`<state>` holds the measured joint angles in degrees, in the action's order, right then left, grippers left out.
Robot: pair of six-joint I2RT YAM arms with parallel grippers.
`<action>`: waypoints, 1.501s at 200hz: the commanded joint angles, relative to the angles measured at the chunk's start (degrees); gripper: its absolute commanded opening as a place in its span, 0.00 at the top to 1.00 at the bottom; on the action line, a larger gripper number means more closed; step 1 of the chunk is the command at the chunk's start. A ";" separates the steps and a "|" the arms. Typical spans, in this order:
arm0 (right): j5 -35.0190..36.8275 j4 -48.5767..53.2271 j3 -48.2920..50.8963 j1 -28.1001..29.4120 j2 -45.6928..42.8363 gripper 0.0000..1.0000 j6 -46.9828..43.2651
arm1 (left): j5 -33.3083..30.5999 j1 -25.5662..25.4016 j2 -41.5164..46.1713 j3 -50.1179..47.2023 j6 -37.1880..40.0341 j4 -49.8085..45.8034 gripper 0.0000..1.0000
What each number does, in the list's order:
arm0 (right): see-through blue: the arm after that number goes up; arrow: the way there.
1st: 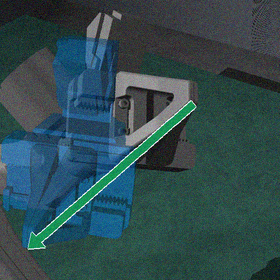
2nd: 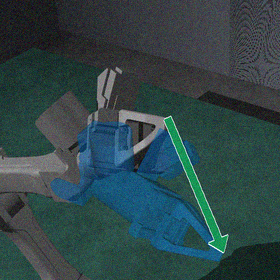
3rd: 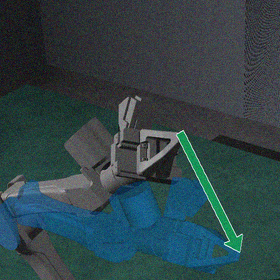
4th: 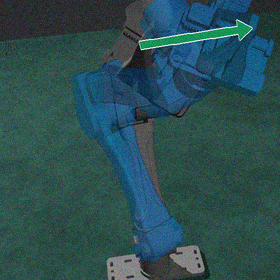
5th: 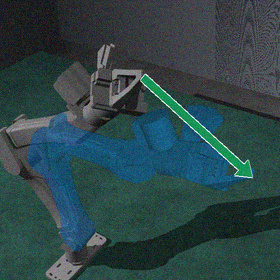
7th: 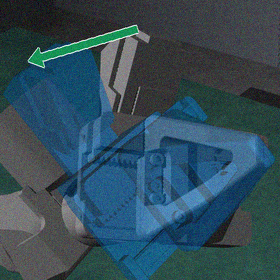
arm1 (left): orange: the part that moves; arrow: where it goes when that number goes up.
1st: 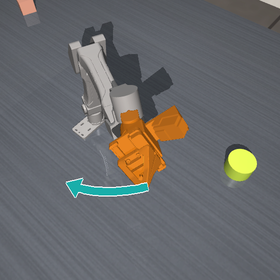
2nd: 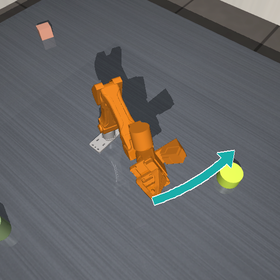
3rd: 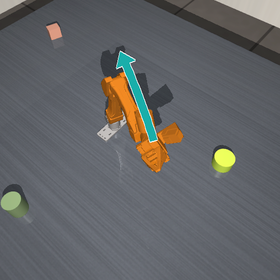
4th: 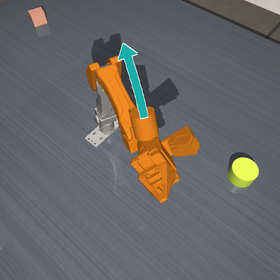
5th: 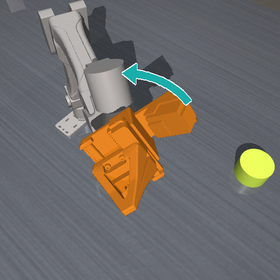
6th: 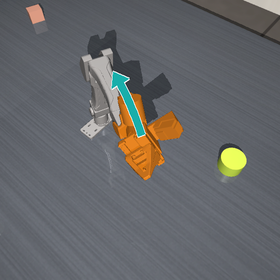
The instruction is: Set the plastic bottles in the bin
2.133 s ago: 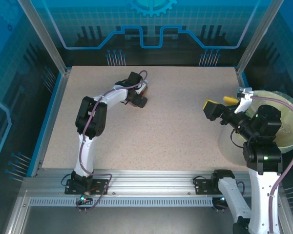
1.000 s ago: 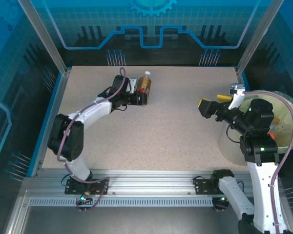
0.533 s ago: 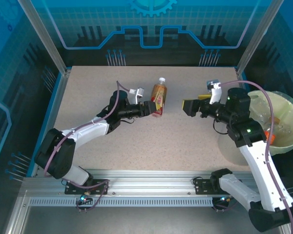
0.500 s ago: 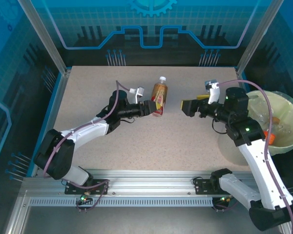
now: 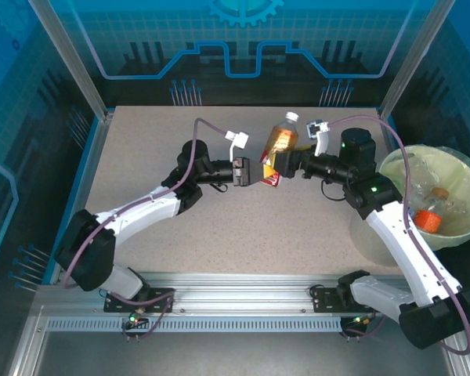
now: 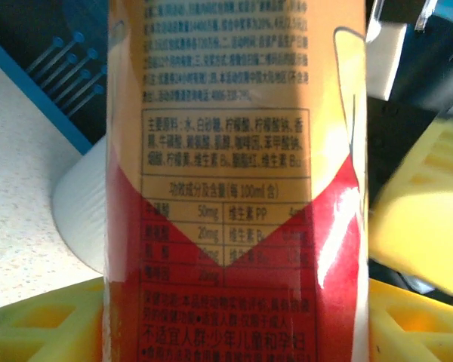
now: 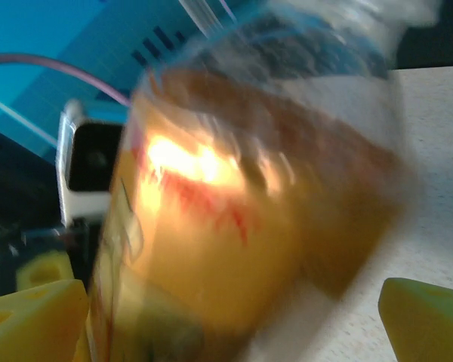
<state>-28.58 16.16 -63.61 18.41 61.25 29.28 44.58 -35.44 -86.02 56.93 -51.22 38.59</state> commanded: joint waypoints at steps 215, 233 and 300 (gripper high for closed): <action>2.10 2.88 -2.41 0.68 0.49 0.55 -2.82 | -5.97 -1.22 -1.40 3.88 7.63 -8.64 0.26; 8.07 8.92 -4.63 0.74 0.26 0.57 -5.42 | -8.64 -0.77 -0.20 3.81 11.11 -13.57 0.22; 25.93 21.66 -12.29 0.65 -2.59 0.59 -15.07 | -21.24 -0.69 3.73 5.29 20.81 -29.51 0.01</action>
<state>-12.14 30.65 -70.28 18.37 61.19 20.82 31.44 -36.53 -85.03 60.31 -35.57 17.15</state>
